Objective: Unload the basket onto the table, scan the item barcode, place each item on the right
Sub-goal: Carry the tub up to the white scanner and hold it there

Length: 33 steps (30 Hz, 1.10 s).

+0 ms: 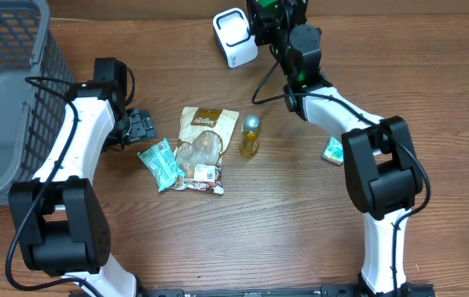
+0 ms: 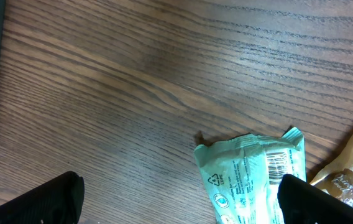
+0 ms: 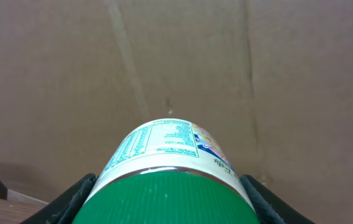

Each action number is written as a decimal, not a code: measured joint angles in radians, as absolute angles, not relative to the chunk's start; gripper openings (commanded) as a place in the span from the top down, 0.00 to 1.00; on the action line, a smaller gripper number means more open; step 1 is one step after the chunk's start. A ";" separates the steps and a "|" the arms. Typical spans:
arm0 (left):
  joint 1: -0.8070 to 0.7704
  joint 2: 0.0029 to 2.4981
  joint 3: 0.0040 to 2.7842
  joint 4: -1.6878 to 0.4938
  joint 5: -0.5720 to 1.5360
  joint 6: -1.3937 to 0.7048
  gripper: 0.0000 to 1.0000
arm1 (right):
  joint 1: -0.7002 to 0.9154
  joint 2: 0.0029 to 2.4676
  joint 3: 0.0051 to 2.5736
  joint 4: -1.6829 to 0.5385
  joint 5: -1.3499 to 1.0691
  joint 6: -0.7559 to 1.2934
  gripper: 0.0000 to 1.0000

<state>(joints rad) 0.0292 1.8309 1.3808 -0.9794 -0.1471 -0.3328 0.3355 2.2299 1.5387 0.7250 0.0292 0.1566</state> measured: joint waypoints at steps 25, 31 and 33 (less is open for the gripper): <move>0.029 1.831 1.381 -0.980 -0.147 -0.333 0.00 | 0.342 2.317 1.742 0.755 0.026 0.152 0.96; 0.029 1.831 1.381 -0.980 -0.147 -0.332 0.00 | 0.343 2.365 1.787 0.756 0.025 0.153 0.96; 0.029 1.831 1.381 -0.979 -0.147 -0.333 0.00 | 0.343 2.396 1.789 0.763 0.025 0.153 0.96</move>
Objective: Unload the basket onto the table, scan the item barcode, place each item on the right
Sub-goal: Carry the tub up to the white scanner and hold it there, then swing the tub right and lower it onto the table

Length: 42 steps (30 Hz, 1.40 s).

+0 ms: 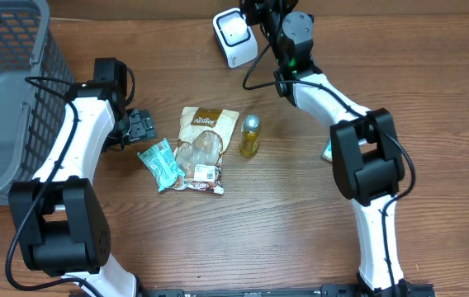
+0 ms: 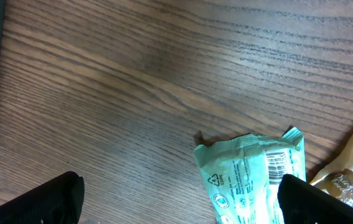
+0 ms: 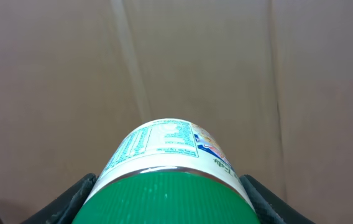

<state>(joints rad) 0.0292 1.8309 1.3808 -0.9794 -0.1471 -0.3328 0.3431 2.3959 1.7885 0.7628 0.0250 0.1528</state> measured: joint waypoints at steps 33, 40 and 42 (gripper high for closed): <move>0.029 1.831 1.381 -0.979 -0.147 -0.333 0.00 | 0.342 2.469 1.789 0.665 -0.213 0.221 0.96; 0.029 1.831 1.380 -0.979 -0.147 -0.333 0.00 | 0.267 2.157 1.790 0.036 -0.319 0.349 0.90; 0.029 1.831 1.380 -0.979 -0.147 -0.333 0.00 | 0.219 2.054 1.795 -0.174 -0.336 0.367 0.90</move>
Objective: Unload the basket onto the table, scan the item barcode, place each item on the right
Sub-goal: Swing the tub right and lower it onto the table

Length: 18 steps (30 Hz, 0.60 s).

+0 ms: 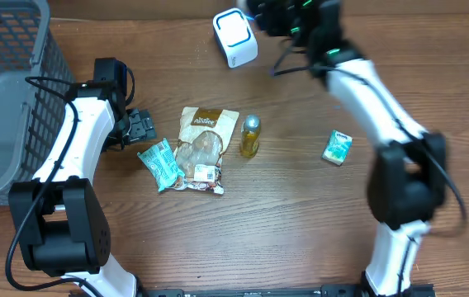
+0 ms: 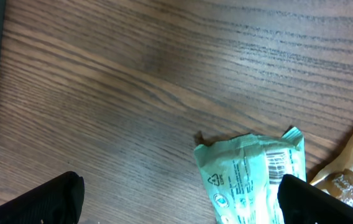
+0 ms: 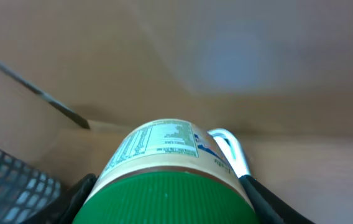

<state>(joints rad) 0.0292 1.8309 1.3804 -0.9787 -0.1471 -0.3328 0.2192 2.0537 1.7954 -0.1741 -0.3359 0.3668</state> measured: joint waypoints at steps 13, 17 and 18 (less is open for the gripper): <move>0.029 1.831 1.380 -0.980 -0.147 -0.333 0.00 | -0.101 1.868 1.726 -1.223 -0.242 0.357 0.82; 0.029 1.831 1.380 -0.979 -0.147 -0.332 0.00 | -0.163 1.868 1.619 -1.232 -0.156 0.347 0.76; 0.029 1.831 1.380 -0.980 -0.147 -0.333 0.00 | -0.174 1.868 1.599 -1.229 -0.142 0.346 0.76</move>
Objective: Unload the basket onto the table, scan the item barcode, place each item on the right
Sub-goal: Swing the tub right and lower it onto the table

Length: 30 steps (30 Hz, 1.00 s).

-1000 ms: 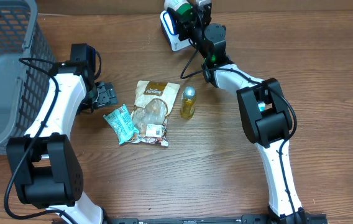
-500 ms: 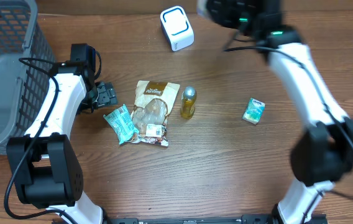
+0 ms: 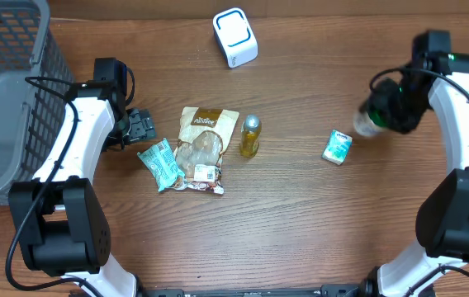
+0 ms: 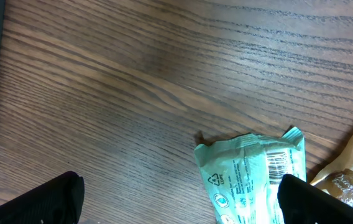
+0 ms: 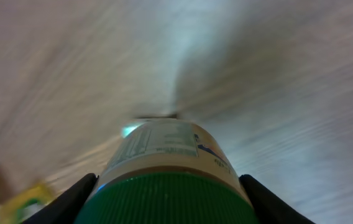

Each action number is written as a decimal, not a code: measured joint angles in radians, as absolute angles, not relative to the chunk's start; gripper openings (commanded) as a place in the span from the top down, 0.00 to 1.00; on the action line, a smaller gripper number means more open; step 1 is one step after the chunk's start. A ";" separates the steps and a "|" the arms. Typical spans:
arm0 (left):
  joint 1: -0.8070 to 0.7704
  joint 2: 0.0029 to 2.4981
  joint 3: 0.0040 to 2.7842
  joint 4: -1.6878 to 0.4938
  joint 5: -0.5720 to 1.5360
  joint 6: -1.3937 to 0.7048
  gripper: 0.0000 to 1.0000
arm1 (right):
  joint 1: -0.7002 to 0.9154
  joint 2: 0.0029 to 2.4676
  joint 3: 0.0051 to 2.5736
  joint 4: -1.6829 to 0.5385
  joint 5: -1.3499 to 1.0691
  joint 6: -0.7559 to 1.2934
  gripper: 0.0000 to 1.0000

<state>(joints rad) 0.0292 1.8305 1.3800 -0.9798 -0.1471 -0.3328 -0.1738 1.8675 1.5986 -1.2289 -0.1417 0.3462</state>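
My right gripper [image 3: 386, 109] is shut on a white-labelled jar [image 5: 164, 155] with a green ribbed lid, held over the right side of the table; the jar [image 3: 367, 124] pokes out toward a small teal box [image 3: 336, 147]. The white barcode scanner [image 3: 234, 37] stands at the back centre, far from the jar. My left gripper [image 3: 139, 126] rests open at the left, its black fingertips [image 4: 43, 200] wide apart, with a teal packet [image 4: 256, 174] showing its barcode by the right finger.
A grey wire basket [image 3: 3, 91] fills the far left. A tan snack bag [image 3: 201, 148], the teal packet [image 3: 160, 163] and a small yellow bottle [image 3: 251, 136] lie mid-table. The right wrist view is blurred by motion.
My right arm has swung with the jar from beside the scanner at the back to the right side of the table, near the teal box. The left arm is unchanged.
My right gripper held the green-lidded jar up at the back, close to the scanner, at all three earlier moments, shifting a little around it. Now the jar is down over the right side of the table. My left gripper stayed open by the teal packet throughout.
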 measured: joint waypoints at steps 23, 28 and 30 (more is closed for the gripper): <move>0.029 1.831 1.380 -0.980 -0.147 -0.333 0.00 | -0.247 1.870 1.327 -1.022 0.064 0.361 0.09; 0.029 1.831 1.380 -0.979 -0.147 -0.333 0.01 | -0.247 1.870 1.327 -1.021 0.068 0.365 0.00; 0.029 1.831 1.380 -0.980 -0.147 -0.333 0.01 | -0.247 1.870 1.327 -1.021 0.068 0.365 0.00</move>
